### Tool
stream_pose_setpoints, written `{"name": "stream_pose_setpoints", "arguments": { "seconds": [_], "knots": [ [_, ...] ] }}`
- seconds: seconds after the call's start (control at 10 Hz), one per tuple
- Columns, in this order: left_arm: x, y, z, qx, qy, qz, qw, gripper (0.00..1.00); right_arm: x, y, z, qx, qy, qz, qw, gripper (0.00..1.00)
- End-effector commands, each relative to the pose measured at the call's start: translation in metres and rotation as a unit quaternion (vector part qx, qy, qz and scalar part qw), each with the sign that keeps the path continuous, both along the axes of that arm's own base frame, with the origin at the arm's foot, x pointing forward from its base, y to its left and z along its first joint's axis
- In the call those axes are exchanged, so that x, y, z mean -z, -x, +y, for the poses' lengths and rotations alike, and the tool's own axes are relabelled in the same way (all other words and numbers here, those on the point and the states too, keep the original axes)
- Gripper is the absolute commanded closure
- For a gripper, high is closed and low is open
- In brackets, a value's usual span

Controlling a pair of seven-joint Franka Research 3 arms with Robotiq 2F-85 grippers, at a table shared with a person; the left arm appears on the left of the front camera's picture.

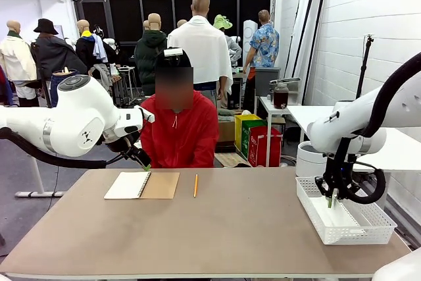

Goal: Sort the paper based on its condition.
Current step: If a person hands you a paper, place it in the Organizing basket , and if it's crumpled, put it in the Trash can.

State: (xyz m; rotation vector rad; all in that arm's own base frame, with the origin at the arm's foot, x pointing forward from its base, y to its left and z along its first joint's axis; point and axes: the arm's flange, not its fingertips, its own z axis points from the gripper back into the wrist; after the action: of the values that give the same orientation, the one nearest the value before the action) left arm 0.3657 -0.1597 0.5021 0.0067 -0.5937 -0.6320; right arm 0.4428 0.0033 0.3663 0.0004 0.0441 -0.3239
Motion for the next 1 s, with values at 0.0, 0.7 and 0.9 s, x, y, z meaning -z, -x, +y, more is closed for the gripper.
{"name": "stream_pose_setpoints", "arguments": {
  "seconds": [0.0, 0.7, 0.9],
  "knots": [
    [0.001, -0.001, 0.001, 0.003, 0.000, -0.001, 1.000, 0.00, 0.001, -0.009, 0.002, 0.032, 0.030, 0.029, 0.999, 0.28],
    [0.001, -0.001, 0.001, 0.003, 0.000, -0.001, 1.000, 0.00, -0.018, -0.016, 0.013, 0.092, 0.109, 0.026, 0.989, 0.00],
    [0.001, -0.001, 0.001, 0.003, 0.000, -0.001, 1.000, 0.00, -0.019, -0.014, 0.016, 0.098, 0.122, 0.024, 0.987, 0.00]
  ]
}}
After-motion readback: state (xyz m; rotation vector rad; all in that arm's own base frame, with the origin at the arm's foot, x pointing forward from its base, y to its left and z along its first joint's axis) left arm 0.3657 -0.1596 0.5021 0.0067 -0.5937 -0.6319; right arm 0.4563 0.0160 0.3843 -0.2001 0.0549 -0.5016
